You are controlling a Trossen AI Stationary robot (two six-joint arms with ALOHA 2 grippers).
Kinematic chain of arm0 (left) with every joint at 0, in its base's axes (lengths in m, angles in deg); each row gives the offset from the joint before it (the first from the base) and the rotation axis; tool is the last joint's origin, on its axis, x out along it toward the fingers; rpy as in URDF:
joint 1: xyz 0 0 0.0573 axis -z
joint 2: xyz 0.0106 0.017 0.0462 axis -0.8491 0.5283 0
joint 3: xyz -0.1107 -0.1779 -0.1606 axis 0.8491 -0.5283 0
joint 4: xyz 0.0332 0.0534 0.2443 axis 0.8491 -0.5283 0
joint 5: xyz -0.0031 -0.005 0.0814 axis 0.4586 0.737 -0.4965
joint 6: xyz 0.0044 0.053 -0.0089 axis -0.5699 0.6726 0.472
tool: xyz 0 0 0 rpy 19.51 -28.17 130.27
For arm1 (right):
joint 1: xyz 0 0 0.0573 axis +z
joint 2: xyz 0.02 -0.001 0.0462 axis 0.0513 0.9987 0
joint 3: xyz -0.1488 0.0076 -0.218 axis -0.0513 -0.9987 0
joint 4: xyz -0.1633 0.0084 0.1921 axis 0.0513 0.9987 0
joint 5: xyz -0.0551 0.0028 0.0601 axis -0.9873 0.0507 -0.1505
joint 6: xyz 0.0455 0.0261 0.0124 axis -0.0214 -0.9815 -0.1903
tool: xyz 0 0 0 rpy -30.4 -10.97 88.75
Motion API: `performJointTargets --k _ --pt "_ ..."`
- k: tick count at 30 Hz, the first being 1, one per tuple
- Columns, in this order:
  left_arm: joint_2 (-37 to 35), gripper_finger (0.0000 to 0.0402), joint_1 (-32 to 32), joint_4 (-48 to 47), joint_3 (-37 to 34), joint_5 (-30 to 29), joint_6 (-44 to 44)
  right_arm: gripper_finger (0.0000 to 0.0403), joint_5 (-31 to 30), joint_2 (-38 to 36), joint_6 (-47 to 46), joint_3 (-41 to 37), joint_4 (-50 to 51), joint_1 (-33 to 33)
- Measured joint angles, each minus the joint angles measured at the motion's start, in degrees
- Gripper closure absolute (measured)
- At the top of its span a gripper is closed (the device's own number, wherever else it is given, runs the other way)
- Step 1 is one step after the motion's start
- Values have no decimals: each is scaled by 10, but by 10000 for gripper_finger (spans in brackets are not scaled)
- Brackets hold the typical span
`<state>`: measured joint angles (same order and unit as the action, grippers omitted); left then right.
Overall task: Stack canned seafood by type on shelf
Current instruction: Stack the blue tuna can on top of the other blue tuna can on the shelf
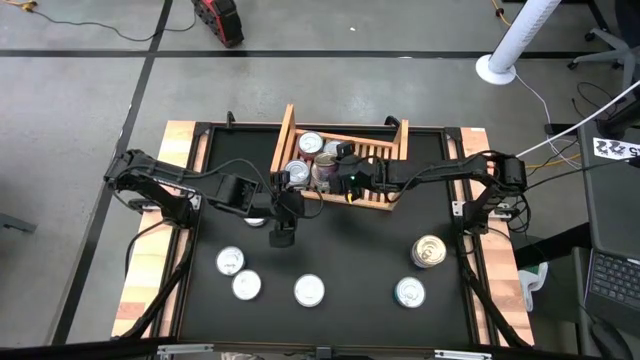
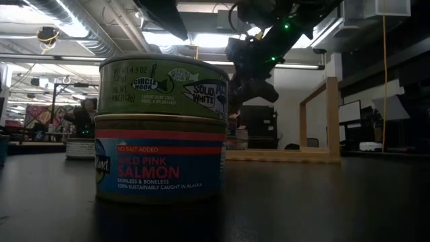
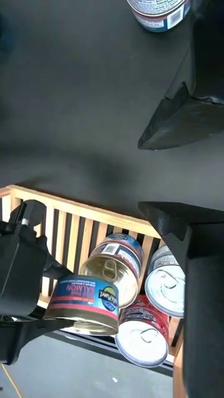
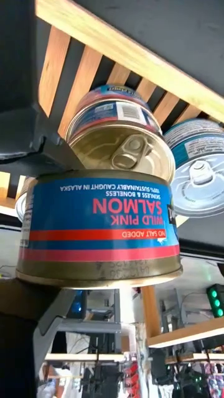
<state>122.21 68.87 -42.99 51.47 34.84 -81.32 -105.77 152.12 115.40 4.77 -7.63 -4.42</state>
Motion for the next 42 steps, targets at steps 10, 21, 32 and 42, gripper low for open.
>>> performJointTargets --k 10,21,32,42 --pt "0 263 0 2 -1 0 0 206 40 4 0 0 -28 -10" --pt "1 263 0 4 -1 0 0 206 5 38 50 1 -47 -13" --pt "1 263 0 2 -1 0 -1 205 8 39 50 0 -49 -13" --pt "1 263 0 2 -1 0 -1 177 5 39 50 0 -47 -13"
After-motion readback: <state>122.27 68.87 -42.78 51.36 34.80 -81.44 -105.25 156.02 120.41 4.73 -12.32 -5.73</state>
